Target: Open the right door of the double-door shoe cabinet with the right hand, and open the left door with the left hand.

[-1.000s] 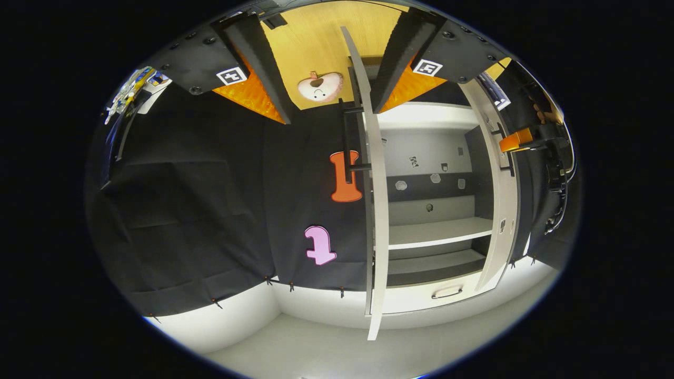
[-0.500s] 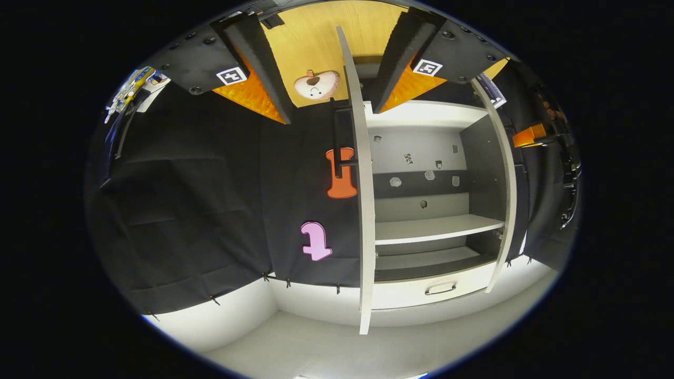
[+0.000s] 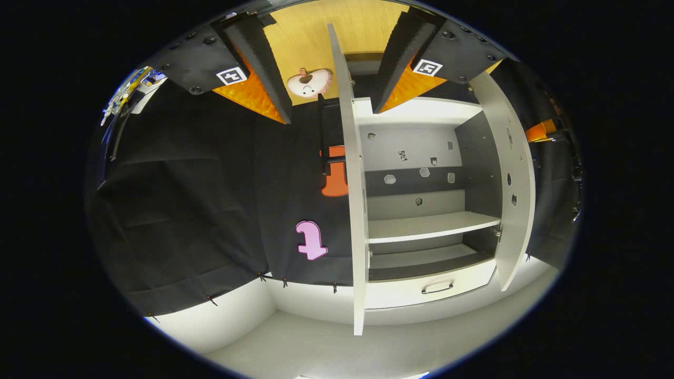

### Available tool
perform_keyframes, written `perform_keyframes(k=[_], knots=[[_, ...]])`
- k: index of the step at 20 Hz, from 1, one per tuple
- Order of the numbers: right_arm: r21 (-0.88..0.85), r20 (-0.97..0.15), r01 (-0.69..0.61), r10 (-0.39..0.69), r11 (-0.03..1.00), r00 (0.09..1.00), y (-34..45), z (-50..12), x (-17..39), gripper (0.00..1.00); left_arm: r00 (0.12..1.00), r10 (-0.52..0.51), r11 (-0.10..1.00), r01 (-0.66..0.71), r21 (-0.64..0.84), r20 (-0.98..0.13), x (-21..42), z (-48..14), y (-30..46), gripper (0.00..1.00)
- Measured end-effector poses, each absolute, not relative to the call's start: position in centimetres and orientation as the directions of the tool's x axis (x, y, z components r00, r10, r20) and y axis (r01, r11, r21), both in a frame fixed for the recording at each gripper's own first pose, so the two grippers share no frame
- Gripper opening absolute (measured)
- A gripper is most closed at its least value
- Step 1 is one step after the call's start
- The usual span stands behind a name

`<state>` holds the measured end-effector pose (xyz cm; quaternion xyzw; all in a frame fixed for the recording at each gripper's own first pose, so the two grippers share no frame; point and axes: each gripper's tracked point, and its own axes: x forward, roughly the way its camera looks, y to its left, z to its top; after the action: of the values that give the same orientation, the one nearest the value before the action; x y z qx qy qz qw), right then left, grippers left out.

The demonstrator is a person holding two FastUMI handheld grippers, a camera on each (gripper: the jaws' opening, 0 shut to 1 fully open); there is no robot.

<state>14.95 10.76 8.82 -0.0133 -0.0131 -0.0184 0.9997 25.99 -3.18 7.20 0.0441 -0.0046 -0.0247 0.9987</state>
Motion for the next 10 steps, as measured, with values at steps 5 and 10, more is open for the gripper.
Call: perform_keyframes(k=[5, 10], knots=[[-0.034, 0.017, 0.029, -0.028, 0.999, 0.999, 11.0, 8.7, 15.1, 0.98, 1.0, -0.031, 0.997, 0.03, 0.076, 0.006, 26.0, 7.1, -2.8, 0.06], [-0.038, 0.012, 0.019, -0.019, 0.999, 1.0, 11.4, 8.6, 15.2, 0.98, 1.0, -0.004, 0.996, 0.003, 0.092, 0.012, 26.0, 7.3, -1.9, 0.04]])
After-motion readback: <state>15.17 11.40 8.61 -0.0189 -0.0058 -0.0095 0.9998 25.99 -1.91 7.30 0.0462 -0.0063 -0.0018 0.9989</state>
